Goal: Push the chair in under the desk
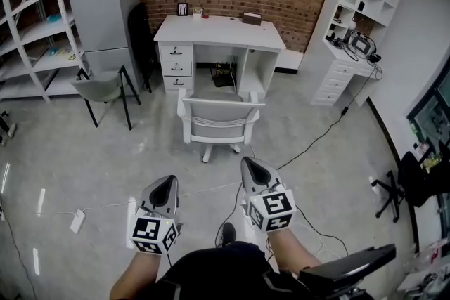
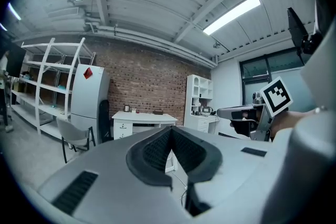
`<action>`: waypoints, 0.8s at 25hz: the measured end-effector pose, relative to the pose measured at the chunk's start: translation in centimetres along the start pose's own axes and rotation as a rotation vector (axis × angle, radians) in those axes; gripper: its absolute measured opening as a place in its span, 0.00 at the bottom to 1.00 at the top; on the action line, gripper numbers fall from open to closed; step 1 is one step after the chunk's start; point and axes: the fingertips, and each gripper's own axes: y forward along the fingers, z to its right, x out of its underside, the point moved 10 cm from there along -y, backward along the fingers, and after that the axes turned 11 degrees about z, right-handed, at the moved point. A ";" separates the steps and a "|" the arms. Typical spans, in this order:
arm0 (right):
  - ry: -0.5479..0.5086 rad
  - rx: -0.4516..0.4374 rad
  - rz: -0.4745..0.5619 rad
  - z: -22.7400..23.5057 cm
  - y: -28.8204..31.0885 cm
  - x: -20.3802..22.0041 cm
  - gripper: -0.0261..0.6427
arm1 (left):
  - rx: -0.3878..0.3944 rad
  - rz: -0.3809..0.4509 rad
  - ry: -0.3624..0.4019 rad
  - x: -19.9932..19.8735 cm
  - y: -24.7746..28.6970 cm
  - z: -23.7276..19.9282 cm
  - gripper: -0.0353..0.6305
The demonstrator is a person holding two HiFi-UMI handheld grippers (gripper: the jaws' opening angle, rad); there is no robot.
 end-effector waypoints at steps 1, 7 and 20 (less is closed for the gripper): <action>0.004 -0.002 0.000 0.6 0.6 0.0 0.05 | -0.003 0.001 0.000 -0.1 0.8 -0.1 0.06; 0.026 -0.004 0.001 4.7 3.4 -0.1 0.05 | -0.010 -0.003 -0.006 -0.2 5.4 0.3 0.06; 0.046 -0.032 0.006 12.6 7.1 1.1 0.05 | 0.001 -0.045 0.001 1.1 14.7 2.3 0.06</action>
